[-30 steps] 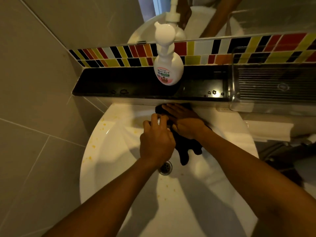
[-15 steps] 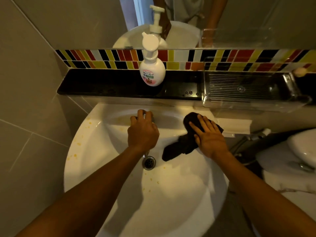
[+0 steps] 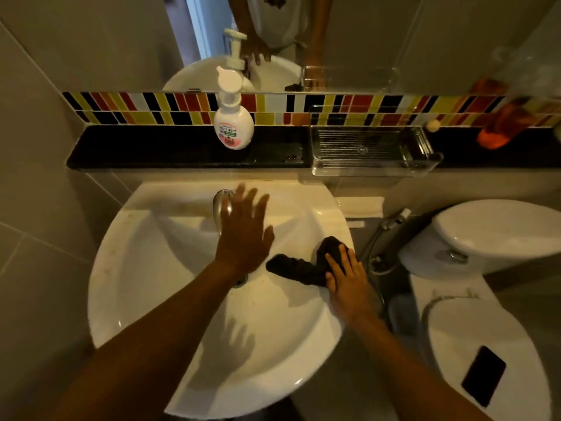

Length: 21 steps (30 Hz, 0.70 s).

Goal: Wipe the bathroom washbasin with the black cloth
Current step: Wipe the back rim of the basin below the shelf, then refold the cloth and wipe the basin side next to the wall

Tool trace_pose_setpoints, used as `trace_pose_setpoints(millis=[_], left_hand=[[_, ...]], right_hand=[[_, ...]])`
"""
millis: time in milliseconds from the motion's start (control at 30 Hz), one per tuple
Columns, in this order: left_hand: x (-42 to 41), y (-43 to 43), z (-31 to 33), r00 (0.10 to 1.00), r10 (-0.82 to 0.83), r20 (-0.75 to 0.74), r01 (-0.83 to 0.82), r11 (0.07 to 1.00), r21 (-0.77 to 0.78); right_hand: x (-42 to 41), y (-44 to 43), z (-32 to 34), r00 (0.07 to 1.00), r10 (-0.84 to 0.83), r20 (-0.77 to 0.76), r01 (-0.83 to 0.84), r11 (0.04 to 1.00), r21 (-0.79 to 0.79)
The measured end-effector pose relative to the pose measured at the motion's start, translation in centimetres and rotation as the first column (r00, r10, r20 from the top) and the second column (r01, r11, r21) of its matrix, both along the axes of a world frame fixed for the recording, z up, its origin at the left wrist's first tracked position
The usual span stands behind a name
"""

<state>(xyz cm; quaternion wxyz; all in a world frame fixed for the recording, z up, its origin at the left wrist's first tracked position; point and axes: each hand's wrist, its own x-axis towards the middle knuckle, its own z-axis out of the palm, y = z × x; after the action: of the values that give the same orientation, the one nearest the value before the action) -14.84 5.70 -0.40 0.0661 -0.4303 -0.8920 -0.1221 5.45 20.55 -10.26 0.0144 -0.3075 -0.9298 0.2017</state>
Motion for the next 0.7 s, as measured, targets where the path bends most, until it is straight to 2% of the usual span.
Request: trace_pose_setpoints(millis=[67,200,300,367,400,433,500,533,600,700], left_hand=[[2.8,-0.1,-1.2,0.989,-0.128,0.068,0.129,0.991,-0.021],[6.9,0.2,-3.6,0.922,-0.277,0.270,0.326,0.932,-0.158],[8.4,0.8,-3.9,0.902,-0.278,0.330,0.350,0.919,-0.182],[8.9,0.9,-3.4,0.903,-0.251,0.349,0.336,0.918,-0.210],[8.9,0.9,-3.1,0.906,-0.233,0.354,0.325,0.918,-0.227],[8.9,0.9,-2.7,0.908,-0.216,0.358,0.314,0.918,-0.242],[8.8,0.7,-1.9,0.904,-0.179,0.389,0.286,0.929,-0.237],[8.6,0.6,-1.4,0.891,-0.154,0.428,0.263,0.942,-0.208],[8.3,0.4,-0.5,0.844,-0.106,0.526,0.191,0.975,-0.111],[7.7,0.0,1.5,0.772,-0.074,0.631,0.086,0.996,0.012]], right_hand=[[1.6,-1.6,0.0,0.997,-0.055,-0.055,0.052,0.997,-0.049],[2.9,-3.0,1.3,0.940,-0.308,-0.149,0.253,0.919,-0.303],[2.2,-2.6,1.9,0.879,-0.461,-0.124,0.400,0.852,-0.338],[1.8,-2.1,2.4,0.807,-0.588,-0.055,0.505,0.734,-0.454],[1.6,-1.7,2.3,0.783,-0.621,-0.022,0.536,0.693,-0.482],[1.5,-1.5,2.6,0.785,-0.619,0.008,0.552,0.693,-0.464],[1.3,-1.3,3.3,0.811,-0.585,0.018,0.542,0.739,-0.400],[1.1,-1.4,4.1,0.820,-0.571,-0.023,0.509,0.748,-0.425],[0.6,-1.8,6.4,0.853,-0.495,-0.165,0.357,0.785,-0.507],[-0.5,-2.5,11.0,0.914,-0.266,-0.307,0.086,0.866,-0.493]])
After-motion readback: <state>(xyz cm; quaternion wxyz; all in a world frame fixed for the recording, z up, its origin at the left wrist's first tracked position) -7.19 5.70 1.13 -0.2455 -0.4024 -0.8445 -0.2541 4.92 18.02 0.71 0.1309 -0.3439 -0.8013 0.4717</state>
